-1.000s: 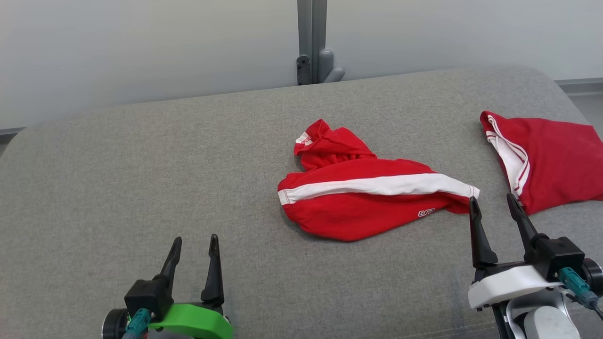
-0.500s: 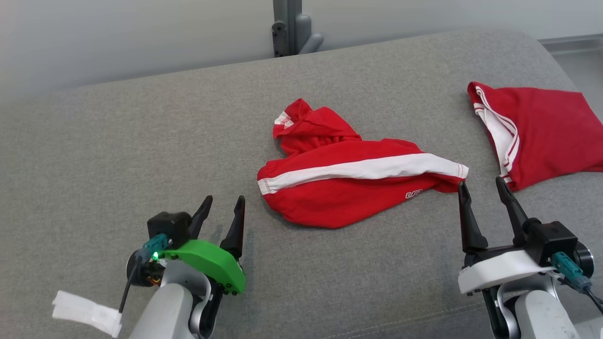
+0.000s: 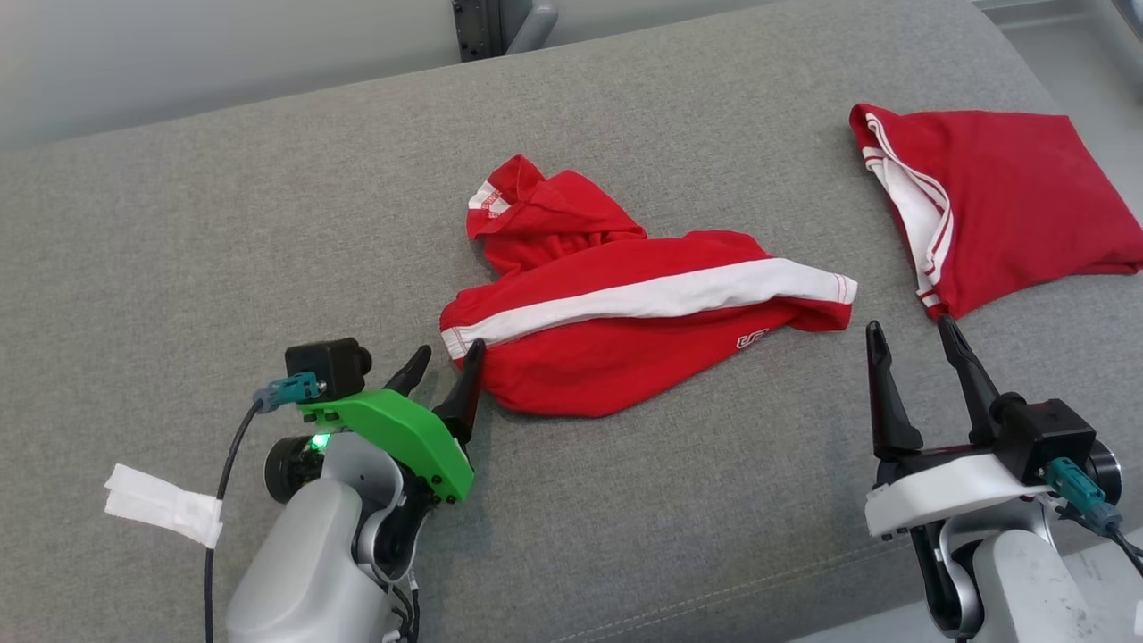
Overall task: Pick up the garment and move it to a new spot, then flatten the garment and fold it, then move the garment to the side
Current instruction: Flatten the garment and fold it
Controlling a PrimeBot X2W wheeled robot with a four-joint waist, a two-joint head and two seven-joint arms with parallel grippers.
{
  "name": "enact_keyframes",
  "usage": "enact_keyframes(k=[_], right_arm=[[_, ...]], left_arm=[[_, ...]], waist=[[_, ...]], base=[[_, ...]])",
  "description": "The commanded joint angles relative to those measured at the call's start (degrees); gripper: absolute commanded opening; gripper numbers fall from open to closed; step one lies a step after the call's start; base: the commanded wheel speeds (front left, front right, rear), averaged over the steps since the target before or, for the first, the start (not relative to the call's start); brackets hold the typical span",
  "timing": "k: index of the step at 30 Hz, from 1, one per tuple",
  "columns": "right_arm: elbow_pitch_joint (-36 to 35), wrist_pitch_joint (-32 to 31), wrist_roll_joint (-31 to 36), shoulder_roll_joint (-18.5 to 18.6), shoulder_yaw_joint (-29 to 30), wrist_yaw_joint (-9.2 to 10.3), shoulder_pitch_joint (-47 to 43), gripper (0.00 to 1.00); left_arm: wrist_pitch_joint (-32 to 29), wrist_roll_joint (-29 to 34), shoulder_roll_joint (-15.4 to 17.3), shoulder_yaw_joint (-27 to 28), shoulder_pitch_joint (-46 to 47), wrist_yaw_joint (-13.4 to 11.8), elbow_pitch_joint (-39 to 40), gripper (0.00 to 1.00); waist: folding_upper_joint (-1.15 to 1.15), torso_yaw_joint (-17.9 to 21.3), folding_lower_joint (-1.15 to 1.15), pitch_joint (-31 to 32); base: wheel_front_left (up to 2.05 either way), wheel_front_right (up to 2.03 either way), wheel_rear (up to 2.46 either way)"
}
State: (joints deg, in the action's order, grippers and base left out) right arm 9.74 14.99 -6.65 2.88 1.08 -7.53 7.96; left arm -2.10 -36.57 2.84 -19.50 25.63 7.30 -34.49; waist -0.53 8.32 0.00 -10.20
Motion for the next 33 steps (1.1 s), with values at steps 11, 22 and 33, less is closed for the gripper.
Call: enact_keyframes(k=[11,22,33], right_arm=[[-0.6,0.2,-0.5,0.0,0.3,0.09,0.8,1.0],[-0.7,0.2,-0.1,0.0,1.1,0.09,0.2,1.0],[0.0,0.2,0.3,0.0,1.1,0.09,-0.3,1.0]], left_arm=[[-0.2,-7.0,0.2,-1.9,2.7,0.2,-0.7,1.0],[-0.1,-12.4,1.7,-5.2,0.3,0.2,4.4,0.69],[0.4,-12.4,3.4,-6.6,-1.8,0.1,6.7,0.0]], waist=[[0.53,0.9,0.0,-1.2],[0.53,0.3,0.0,-0.5],[0.53,-0.2,0.0,0.5]], base=[[0.0,0.0,0.0],[0.0,0.0,0.0],[0.0,0.0,0.0]])
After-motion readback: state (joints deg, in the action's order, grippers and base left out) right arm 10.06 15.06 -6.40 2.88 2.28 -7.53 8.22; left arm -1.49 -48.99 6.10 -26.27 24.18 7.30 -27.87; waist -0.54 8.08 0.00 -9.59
